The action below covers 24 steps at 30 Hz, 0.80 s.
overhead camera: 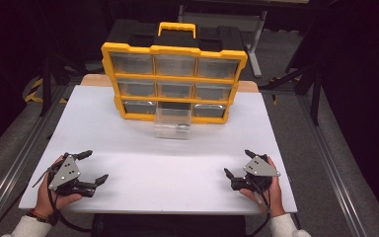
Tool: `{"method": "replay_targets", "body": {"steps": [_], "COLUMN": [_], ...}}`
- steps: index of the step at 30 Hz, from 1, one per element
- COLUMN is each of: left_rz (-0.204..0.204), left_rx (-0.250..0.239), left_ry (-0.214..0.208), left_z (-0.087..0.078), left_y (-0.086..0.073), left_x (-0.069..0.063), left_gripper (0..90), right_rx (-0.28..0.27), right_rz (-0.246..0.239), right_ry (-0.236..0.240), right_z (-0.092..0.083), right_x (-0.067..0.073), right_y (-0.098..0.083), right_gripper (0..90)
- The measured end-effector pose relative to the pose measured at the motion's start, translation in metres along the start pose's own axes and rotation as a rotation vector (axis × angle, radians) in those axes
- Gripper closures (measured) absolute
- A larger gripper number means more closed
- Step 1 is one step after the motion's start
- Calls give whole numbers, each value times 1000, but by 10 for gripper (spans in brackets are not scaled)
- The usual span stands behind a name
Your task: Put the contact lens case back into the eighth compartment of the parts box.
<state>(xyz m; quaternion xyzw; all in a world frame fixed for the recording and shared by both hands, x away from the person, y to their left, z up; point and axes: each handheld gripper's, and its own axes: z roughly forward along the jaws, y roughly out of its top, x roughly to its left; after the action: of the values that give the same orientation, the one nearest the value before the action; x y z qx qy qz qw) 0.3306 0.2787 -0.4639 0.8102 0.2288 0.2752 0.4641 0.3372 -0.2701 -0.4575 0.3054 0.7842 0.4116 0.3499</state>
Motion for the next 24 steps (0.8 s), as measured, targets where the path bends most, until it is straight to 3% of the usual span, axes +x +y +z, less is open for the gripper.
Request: {"method": "replay_targets", "body": {"steps": [8, 24], "left_rz": [-8, -8], "left_rx": [-1, 1], "left_ry": [-4, -8], "left_z": [1, 2], "left_y": [-1, -1], "left_x": [0, 0], "left_gripper": [77, 77], "right_rx": [4, -7], "right_rz": [-27, -22], "right_ry": [12, 24], "right_z": [1, 2], "right_x": [4, 5], "right_y": [2, 3], "right_gripper": [69, 73]}}
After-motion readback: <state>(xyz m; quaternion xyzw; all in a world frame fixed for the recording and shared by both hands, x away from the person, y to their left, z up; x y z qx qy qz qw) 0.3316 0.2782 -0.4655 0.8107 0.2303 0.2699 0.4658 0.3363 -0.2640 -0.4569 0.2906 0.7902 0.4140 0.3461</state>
